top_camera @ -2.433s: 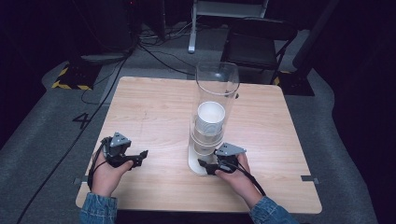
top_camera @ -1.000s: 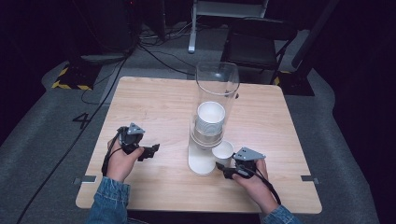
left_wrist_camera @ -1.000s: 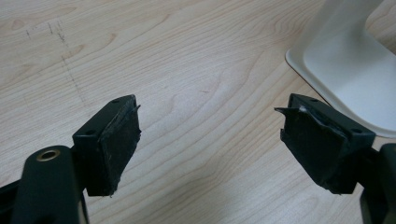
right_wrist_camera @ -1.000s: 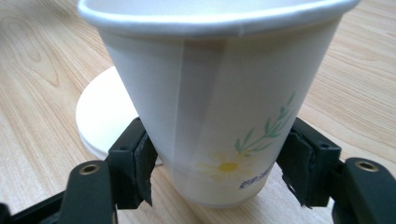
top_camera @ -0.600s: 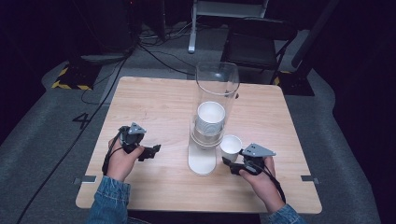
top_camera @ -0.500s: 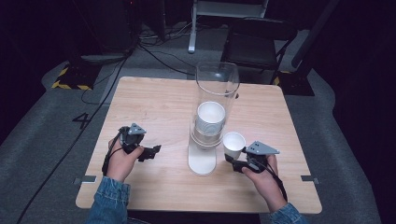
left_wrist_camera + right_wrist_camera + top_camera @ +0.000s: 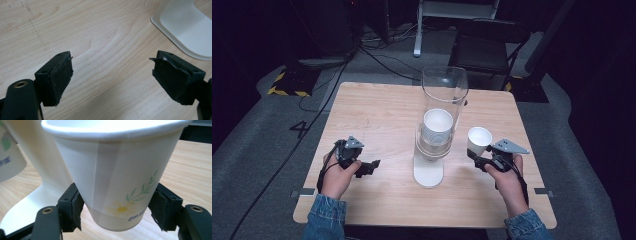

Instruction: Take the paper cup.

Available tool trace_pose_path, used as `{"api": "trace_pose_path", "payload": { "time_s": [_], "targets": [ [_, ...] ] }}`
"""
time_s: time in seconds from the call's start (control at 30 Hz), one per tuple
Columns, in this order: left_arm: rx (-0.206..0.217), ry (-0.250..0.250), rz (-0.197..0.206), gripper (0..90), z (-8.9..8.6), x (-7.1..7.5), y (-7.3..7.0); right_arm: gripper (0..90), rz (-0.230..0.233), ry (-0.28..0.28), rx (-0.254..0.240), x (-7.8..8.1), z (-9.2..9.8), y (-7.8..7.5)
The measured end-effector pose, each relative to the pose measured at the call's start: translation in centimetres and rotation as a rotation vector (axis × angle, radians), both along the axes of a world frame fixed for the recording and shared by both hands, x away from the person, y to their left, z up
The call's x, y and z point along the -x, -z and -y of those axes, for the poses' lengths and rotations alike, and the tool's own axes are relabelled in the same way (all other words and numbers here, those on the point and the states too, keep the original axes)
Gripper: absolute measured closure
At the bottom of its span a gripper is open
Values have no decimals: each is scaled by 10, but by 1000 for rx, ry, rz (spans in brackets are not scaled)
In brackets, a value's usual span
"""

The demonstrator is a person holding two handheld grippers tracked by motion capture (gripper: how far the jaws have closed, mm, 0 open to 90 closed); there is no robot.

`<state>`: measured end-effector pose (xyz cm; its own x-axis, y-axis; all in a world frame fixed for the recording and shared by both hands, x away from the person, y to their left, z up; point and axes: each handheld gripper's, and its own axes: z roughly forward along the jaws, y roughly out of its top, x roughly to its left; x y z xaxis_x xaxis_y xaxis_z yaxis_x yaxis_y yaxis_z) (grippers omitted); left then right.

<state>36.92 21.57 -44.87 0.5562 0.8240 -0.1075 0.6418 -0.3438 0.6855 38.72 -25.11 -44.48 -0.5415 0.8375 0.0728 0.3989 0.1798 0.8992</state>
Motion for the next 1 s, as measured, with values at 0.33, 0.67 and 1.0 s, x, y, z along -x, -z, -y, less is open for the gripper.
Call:
{"api": "trace_pose_path", "payload": {
  "time_s": [0.33, 0.67, 1.0],
  "targets": [
    [-6, -24, -5, 163, -15, 12, 1, 339, -3, 77, 6, -25, 19, 3],
    [-10, -25, -17, 164, -22, 23, 5, 338, -39, 134, -4, -47, 34, 10],
    [-15, -29, -26, 168, -25, 26, 8, 336, -97, 151, -33, -66, 40, 32]
  ]
}}
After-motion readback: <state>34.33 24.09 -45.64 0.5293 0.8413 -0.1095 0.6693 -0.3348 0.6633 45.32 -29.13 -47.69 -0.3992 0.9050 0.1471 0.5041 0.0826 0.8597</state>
